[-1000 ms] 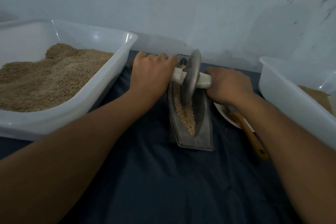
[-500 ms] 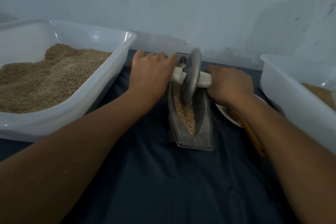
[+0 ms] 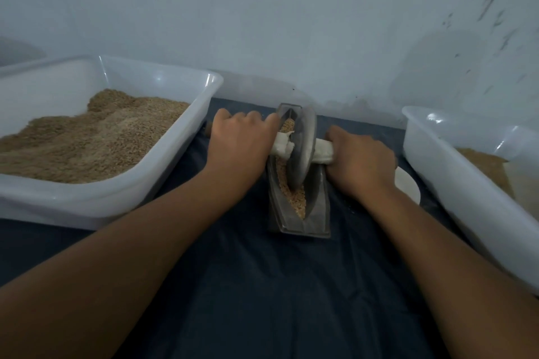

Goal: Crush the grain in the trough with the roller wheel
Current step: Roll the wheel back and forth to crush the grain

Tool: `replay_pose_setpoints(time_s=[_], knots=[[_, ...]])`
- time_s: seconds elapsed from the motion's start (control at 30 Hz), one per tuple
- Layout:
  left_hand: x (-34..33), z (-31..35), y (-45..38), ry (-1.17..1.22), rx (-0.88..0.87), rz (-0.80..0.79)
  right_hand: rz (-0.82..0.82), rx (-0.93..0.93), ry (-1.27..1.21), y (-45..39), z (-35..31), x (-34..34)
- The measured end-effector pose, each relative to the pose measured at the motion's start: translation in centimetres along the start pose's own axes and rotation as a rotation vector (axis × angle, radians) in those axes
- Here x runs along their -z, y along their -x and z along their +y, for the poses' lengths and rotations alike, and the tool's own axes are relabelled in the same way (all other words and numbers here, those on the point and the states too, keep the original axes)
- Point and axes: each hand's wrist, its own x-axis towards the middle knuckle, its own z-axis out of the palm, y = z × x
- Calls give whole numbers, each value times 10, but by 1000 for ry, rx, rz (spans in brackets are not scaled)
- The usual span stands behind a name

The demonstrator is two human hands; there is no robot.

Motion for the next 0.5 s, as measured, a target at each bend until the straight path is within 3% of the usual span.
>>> replay_pose_setpoints(time_s=[0.23,0.5], knots=[[12,2,7,-1,-3,-37,121,16,31,17,-5,11],[19,2,15,9,2,-37,119,4,69,26,-11,22]])
